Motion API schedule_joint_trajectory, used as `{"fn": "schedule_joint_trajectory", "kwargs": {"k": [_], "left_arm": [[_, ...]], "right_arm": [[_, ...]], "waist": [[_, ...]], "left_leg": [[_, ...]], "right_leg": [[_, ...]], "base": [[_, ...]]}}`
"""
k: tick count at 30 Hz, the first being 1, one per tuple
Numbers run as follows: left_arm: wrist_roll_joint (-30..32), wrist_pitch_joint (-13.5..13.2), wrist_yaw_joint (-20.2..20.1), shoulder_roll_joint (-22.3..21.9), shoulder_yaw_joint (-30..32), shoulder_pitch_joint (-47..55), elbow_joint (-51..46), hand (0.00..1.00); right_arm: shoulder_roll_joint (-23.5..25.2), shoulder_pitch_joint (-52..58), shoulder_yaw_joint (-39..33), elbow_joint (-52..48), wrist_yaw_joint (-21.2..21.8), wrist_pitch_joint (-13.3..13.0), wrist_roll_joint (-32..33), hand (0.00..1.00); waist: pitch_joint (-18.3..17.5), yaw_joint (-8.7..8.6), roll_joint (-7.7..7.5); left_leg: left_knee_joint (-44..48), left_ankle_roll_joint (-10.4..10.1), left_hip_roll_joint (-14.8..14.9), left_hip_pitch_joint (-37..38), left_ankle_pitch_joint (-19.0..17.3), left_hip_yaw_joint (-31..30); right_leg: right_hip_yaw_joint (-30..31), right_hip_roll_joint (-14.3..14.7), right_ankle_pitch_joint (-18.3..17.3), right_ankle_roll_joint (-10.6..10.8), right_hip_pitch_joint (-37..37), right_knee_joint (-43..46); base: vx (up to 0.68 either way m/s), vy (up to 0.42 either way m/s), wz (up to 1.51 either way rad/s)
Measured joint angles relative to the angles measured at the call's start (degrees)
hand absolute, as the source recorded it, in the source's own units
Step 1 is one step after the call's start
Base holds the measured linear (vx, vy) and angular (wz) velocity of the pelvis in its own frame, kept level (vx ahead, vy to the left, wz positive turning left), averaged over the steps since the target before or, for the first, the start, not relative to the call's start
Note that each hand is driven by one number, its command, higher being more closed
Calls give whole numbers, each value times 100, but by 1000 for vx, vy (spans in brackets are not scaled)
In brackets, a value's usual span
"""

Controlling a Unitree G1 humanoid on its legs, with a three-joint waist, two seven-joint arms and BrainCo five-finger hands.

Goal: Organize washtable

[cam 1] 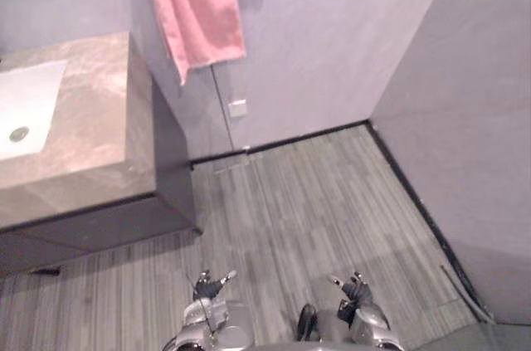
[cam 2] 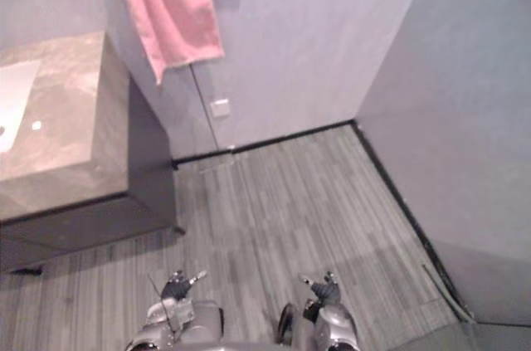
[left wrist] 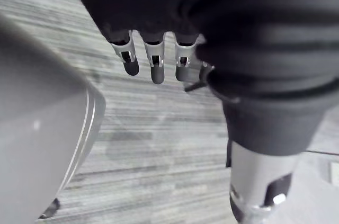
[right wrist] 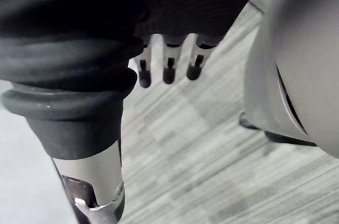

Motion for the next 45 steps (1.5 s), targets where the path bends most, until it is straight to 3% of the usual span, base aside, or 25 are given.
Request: {"fn": "schedule_joint_trajectory", "kwargs": {"k": [3,6,7,8,10,13,14,15,16,18,22,24,25,27,29,31,32,34,35,37,38,39,40,41,45], "left_arm": [[0,-45,-8,-14,-112,-3,-103,0],[2,-66,-13,-1,-235,-8,-145,0],[2,-85,-16,18,-250,-23,-146,0],[-1,-102,-14,56,-247,-9,-132,0],[-7,-106,-4,131,-186,9,-129,0],[-59,-88,-3,203,-252,19,12,0],[-60,-68,-4,189,-255,15,29,0],[-60,-50,-4,182,-263,4,29,0],[-63,-39,-2,147,-256,10,32,0],[-112,-28,-3,87,-238,1,56,0],[-152,-29,-3,30,-183,-3,135,0],[-184,-30,-3,31,-177,27,152,0],[-189,-30,-4,28,-174,42,155,0],[-185,-32,0,-113,-163,41,258,0],[-165,-29,-1,-234,-50,32,291,0],[-162,1,-4,-243,87,11,300,0],[-161,10,-4,-228,214,9,254,0],[-161,7,-2,-199,206,4,142,0],[-161,5,-5,-171,184,5,15,0],[-160,5,-7,-187,97,0,-25,0],[-156,7,-6,-180,-51,17,-14,0],[-155,12,-10,-197,-111,28,40,0],[-139,25,-15,-162,-252,-19,180,0],[-112,23,-1,-119,-253,-7,189,0],[-86,22,-1,-58,-256,3,194,0]], "right_arm": [[-31,-14,-9,-1,-11,7,12,0],[-60,-73,-30,37,-10,0,4,0],[-100,-138,-32,201,-5,0,4,0],[-115,-159,-34,277,-8,13,1,0],[-63,-127,-84,266,-5,22,-60,0],[-68,-70,-147,236,11,40,-230,0],[-84,35,-149,154,18,38,-245,0],[-75,126,-146,141,23,37,-253,0],[-78,184,-154,51,23,31,-267,0],[-82,197,-181,-104,25,16,-268,0],[-80,161,-405,-269,22,-21,-250,0],[-84,165,-458,-234,22,-20,-228,0],[-79,177,-461,-213,21,-21,-223,0],[-150,127,-476,-65,22,-14,-228,0],[-190,76,-464,-31,21,-24,-219,0],[-185,87,-373,-2,19,-43,-176,0],[-142,104,-351,6,15,-37,-88,0],[-52,119,-348,47,10,-46,12,0],[-8,85,-361,79,14,-60,22,0],[-7,95,-373,71,12,-76,22,0],[-38,144,-374,77,11,-88,21,0],[-94,182,-375,81,11,-96,21,0],[-139,167,-380,135,10,-76,14,0],[-114,207,-381,121,13,-64,7,0],[-52,276,-421,155,16,-1,-3,0]], "waist": [[-8,-3,17],[-4,65,18],[-9,165,12],[-57,300,-68],[-71,305,-204],[-80,272,-252],[-76,263,-252],[-78,244,-281],[-91,227,-306],[-83,86,-289],[-50,-11,-240],[-64,-13,-248],[-111,-26,-318],[-269,3,-117],[-340,-29,77],[-319,-41,85],[-272,-5,85],[-227,-6,1],[-227,3,-87],[-225,-4,-94],[-260,-2,-64],[-315,-8,65],[-316,-9,100],[-341,-23,-19],[-447,-14,-204]], "left_leg": [[-835,10,-152,-409,-3,420],[-3101,55,-666,-495,136,817],[-3685,326,-821,-446,735,818],[-3732,664,-961,-299,870,908],[-3389,934,-1017,-324,527,1065],[-3314,1072,-1256,91,140,1036],[-3383,1115,-1384,391,-75,907],[-3376,1150,-1481,584,-241,777],[-3342,1169,-1564,817,-410,589],[-3427,1183,-1616,1184,-540,256],[-3935,1060,-1557,2002,-705,-412],[-4229,923,-1507,2389,-780,-597],[-4336,784,-1508,2587,-867,-808],[-4278,628,-1262,2555,-813,-1099],[-3617,300,-1094,2267,-620,-1178],[-2282,-125,-1023,1764,-238,-1060],[-878,-145,-686,1249,-52,-705],[-313,-5,-432,853,-160,-303],[-605,-14,-315,568,-247,12],[-1459,3,-325,348,-289,162],[-2527,-66,-408,312,-74,161],[-3122,-29,-409,305,354,84],[-3353,8,-521,348,434,75],[-3554,50,-634,479,460,96],[-3809,157,-898,551,526,100]], "right_leg": [[-91,-14,-99,54,369,-320],[-175,-126,-235,178,711,-634],[-81,-172,-320,292,832,-707],[64,-290,-400,438,921,-747],[274,-437,-389,462,922,-608],[592,-690,-247,727,542,999],[775,-790,135,911,190,2138],[933,-809,280,904,-110,2955],[1034,-743,111,888,-446,3709],[877,-682,-143,829,-895,4001],[391,-503,-285,692,-1737,2446],[391,-352,158,382,-1750,1096],[407,-322,934,178,-1760,596],[233,-249,802,46,-1745,757],[-98,-180,473,-87,-1558,715],[-181,-76,331,-134,-1129,461],[-226,75,259,-188,-520,167],[-240,100,221,-249,-94,36],[-234,40,221,-248,149,-54],[-225,-38,183,-183,323,-166],[-162,-59,94,-34,322,-147],[-112,-6,15,74,308,-121],[36,-45,-162,208,274,0],[81,-231,-186,259,254,60],[70,-466,-234,369,273,20]], "base": [[255,-39,19],[349,81,16],[416,156,-28],[433,160,-30],[524,180,-18],[468,185,12],[451,145,42],[526,129,65],[423,64,71],[404,-3,93],[486,-93,93],[482,-173,67],[637,-261,76],[592,-257,68],[524,-219,48],[439,-173,31],[438,-159,20],[378,-118,4],[268,-68,-13],[216,2,-24],[198,57,-31],[197,96,-38],[176,109,-21],[169,103,-10],[112,96,17]]}}
